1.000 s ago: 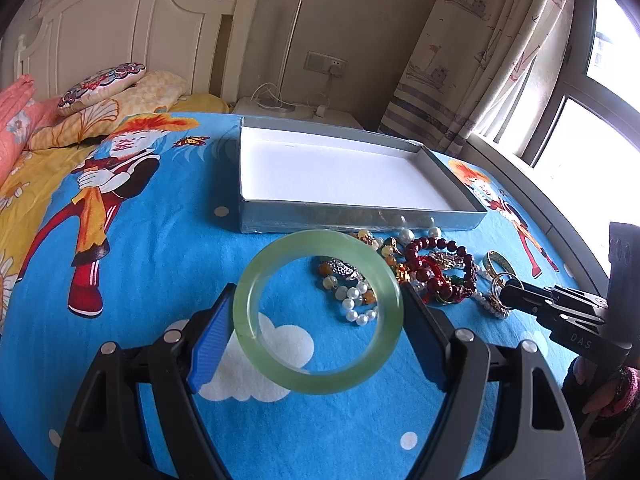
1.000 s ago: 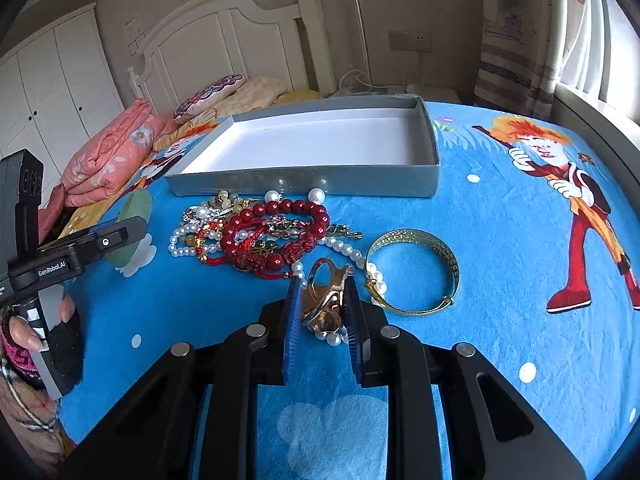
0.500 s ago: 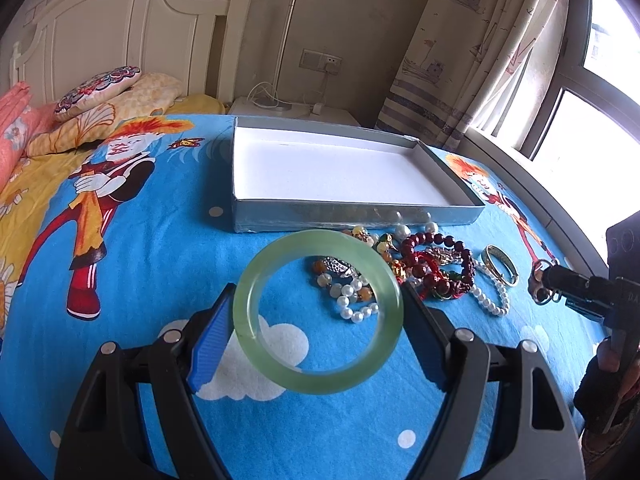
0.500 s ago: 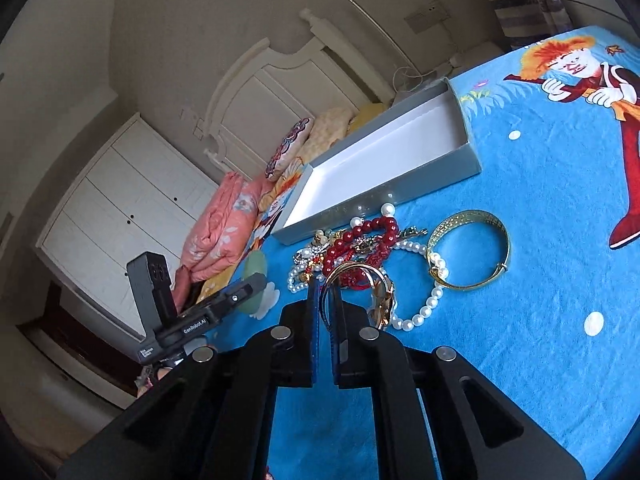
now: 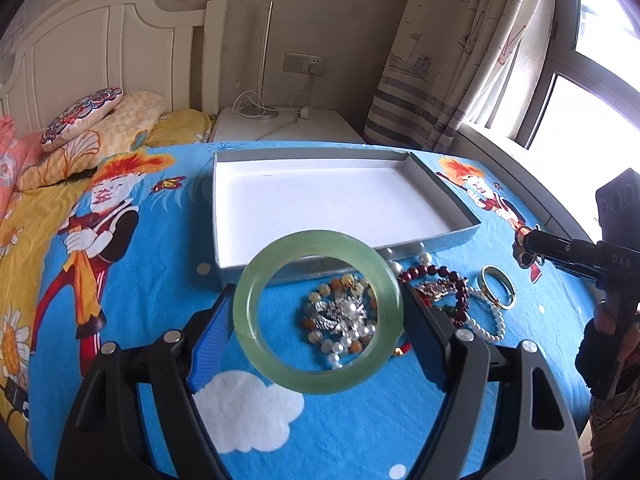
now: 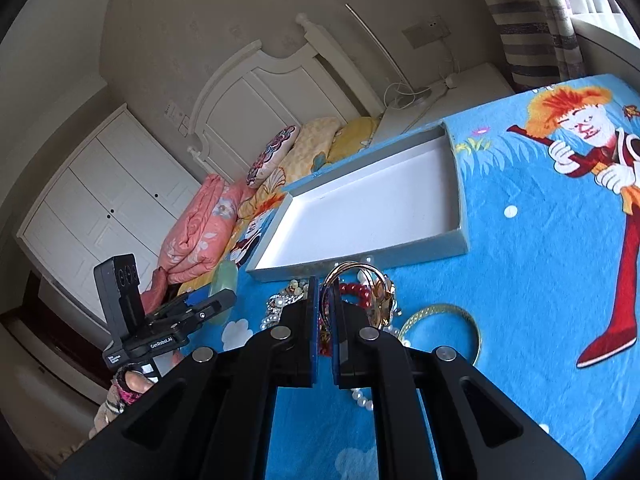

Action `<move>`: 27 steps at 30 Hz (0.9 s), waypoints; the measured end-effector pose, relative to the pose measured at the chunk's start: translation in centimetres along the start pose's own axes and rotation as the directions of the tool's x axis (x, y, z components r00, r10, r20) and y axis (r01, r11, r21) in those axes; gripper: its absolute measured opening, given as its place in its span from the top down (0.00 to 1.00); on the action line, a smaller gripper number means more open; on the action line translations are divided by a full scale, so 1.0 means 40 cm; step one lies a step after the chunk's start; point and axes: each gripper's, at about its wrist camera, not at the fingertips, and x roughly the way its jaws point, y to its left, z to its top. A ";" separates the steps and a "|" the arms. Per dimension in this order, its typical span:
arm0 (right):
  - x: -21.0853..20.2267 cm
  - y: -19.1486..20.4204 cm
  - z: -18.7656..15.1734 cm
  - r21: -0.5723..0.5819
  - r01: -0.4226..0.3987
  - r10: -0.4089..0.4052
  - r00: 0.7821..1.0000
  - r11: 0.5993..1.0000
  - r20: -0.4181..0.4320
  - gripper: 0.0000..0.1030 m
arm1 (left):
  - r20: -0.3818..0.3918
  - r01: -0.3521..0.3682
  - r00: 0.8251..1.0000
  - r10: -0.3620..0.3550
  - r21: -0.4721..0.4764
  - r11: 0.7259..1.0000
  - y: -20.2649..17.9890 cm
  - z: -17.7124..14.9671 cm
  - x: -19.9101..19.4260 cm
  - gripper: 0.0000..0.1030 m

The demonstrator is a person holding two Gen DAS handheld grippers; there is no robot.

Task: Organize jewelry
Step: 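Lower the jade bangle into the white tray with left gripper while right gripper drops the gold ring there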

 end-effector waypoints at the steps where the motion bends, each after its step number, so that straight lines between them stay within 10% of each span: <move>1: 0.010 0.003 0.015 -0.009 0.006 -0.006 1.000 1.000 -0.003 0.94 | -0.005 -0.007 1.000 0.007 0.000 1.000 0.008 0.017 0.009 0.24; 14: 0.224 -0.038 0.198 -0.100 0.198 -0.208 0.973 0.975 -0.105 0.94 | -0.125 -0.058 0.991 0.057 -0.009 0.998 0.075 0.178 0.180 0.24; 27: 0.377 -0.105 0.307 -0.198 0.410 -0.438 0.889 0.891 -0.134 0.80 | -0.156 -0.184 0.971 0.182 0.004 0.983 0.118 0.263 0.322 0.24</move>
